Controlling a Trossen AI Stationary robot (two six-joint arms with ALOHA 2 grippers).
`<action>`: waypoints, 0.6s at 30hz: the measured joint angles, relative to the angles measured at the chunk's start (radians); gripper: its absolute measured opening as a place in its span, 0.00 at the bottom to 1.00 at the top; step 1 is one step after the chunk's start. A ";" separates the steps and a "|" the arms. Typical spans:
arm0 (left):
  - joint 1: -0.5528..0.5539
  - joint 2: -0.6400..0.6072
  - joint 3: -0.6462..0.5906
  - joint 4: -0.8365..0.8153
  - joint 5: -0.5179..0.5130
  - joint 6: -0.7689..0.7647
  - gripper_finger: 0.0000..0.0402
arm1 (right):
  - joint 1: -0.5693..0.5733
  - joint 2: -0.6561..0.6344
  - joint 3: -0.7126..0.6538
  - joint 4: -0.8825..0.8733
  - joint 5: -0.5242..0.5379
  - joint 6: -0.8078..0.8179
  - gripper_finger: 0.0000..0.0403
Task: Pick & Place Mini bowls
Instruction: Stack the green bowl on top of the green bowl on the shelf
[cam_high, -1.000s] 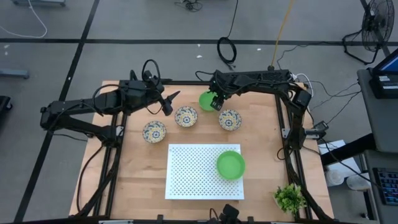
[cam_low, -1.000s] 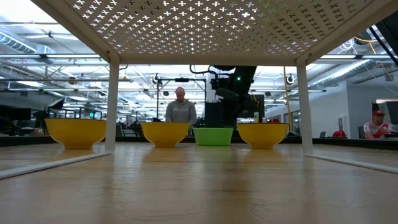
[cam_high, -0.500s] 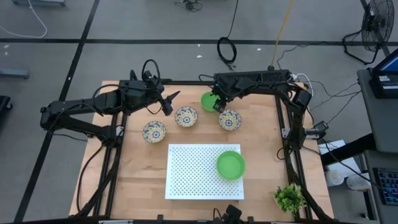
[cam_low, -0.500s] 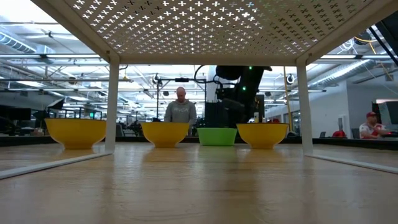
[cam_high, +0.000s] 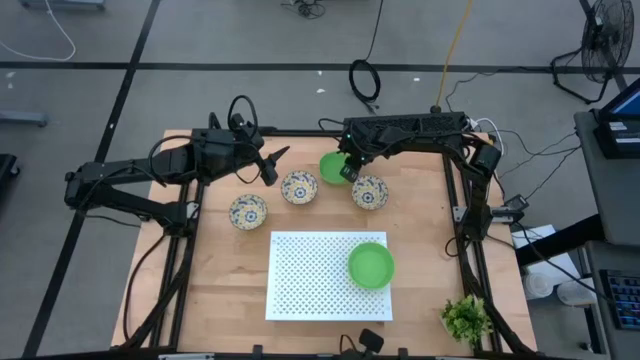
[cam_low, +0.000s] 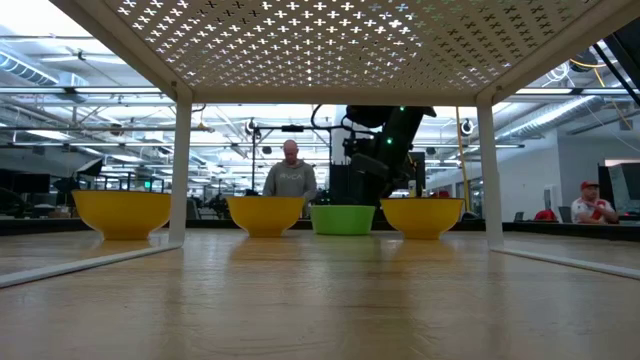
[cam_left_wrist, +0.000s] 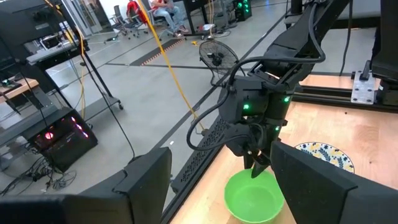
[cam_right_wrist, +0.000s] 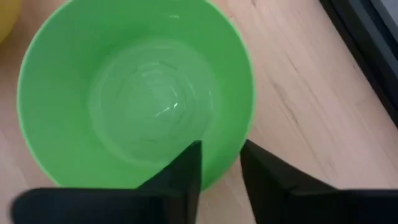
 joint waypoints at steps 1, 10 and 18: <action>0.000 0.000 0.000 0.000 0.000 0.000 0.68 | 0.000 0.000 0.000 0.004 0.000 -0.003 0.17; 0.000 0.000 0.000 0.000 0.000 0.000 0.68 | 0.000 -0.009 0.000 0.068 -0.002 -0.031 0.01; 0.000 0.000 0.000 0.000 0.000 0.001 0.68 | 0.026 -0.147 0.000 0.091 0.002 -0.055 0.00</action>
